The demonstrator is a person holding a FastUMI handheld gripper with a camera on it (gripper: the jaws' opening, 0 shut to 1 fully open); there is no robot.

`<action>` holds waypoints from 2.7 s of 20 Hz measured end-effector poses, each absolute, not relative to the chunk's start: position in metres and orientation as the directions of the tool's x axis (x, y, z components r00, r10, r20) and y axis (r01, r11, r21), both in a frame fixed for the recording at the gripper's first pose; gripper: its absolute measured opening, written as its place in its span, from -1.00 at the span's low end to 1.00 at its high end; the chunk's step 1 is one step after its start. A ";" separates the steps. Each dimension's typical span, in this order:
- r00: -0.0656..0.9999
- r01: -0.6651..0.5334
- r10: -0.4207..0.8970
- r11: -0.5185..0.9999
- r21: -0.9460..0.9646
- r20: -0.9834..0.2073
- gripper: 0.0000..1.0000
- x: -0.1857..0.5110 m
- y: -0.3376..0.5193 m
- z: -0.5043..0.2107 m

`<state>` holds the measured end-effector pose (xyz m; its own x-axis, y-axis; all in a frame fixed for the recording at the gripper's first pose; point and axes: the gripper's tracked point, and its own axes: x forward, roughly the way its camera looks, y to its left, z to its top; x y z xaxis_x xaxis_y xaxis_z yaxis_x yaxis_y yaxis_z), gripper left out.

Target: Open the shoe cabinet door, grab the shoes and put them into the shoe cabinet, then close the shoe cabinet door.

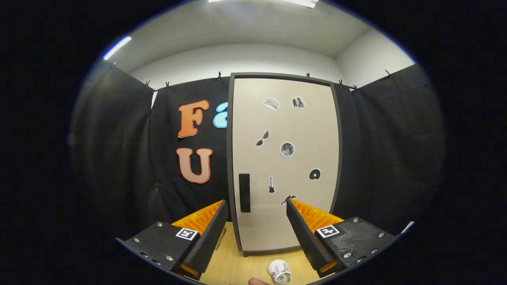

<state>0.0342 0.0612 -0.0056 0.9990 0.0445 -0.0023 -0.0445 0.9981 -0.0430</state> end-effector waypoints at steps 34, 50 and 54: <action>0.997 -0.038 0.035 0.998 -0.051 -0.068 -0.27 0.243 0.106 -0.083; 0.994 -0.008 0.005 0.999 -0.033 -0.112 -0.50 0.180 0.086 -0.071; 0.993 0.015 -0.020 0.999 -0.043 -0.117 -0.51 0.162 0.071 -0.071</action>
